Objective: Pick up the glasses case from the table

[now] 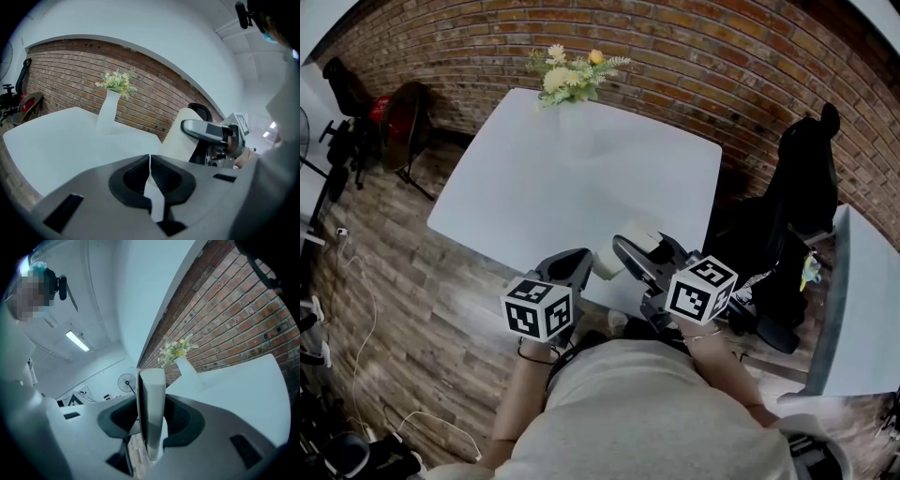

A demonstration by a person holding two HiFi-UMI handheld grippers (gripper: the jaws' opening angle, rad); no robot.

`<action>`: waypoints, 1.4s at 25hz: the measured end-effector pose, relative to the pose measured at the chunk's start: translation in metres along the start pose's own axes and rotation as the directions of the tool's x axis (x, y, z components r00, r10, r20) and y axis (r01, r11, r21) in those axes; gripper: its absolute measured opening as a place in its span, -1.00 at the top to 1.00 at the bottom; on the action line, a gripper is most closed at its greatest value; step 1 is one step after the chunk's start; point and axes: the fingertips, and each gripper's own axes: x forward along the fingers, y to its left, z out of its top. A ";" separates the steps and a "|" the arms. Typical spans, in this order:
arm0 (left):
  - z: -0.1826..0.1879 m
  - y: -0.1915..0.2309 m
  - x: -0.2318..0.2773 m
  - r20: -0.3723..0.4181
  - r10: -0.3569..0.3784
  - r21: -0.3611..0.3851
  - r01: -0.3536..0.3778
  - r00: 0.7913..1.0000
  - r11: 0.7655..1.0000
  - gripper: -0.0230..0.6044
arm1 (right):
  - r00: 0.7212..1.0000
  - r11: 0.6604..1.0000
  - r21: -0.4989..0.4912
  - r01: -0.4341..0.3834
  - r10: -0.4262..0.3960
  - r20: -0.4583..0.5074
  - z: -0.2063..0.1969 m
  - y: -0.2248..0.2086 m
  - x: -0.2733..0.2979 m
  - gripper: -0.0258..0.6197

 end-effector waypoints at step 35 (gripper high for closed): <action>0.027 -0.019 -0.007 0.061 -0.055 -0.019 0.056 0.997 0.998 0.89 | 0.998 0.996 0.087 0.019 -0.024 0.057 0.007 -0.015 -0.011 0.44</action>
